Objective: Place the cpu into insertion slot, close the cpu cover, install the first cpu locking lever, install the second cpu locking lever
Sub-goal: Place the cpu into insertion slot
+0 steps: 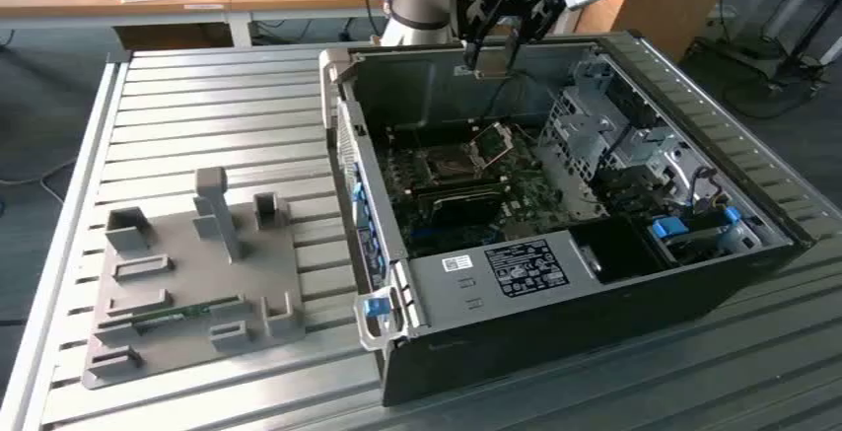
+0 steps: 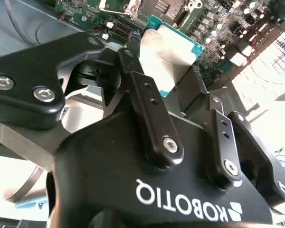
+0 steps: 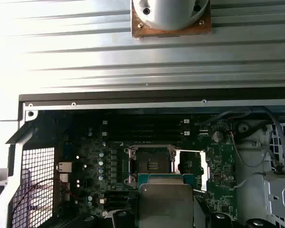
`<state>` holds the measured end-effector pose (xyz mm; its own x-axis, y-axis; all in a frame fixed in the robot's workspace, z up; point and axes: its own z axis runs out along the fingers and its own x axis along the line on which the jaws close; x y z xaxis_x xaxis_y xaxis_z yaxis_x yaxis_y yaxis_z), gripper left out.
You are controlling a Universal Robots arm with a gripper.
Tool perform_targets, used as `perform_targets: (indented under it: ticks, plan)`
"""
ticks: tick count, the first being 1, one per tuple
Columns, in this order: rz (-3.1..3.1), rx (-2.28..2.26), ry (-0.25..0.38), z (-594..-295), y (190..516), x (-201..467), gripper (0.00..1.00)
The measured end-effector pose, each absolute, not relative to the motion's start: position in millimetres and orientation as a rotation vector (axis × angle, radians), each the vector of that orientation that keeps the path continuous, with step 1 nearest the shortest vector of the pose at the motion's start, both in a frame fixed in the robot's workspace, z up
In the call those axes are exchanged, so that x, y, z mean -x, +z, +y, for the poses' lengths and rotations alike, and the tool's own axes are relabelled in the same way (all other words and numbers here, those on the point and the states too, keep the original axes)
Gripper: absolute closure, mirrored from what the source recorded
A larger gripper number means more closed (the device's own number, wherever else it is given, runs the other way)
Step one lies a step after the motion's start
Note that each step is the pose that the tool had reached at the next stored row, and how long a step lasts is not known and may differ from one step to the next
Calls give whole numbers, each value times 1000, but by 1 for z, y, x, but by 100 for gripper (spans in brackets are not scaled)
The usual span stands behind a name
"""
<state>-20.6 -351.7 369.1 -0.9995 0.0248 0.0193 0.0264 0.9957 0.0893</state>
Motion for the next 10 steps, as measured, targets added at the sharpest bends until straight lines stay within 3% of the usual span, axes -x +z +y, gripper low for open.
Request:
perform_targets:
  ticks: [10]
  plan:
    - [-3120, 40, -140, -352, 368, 21, 46]
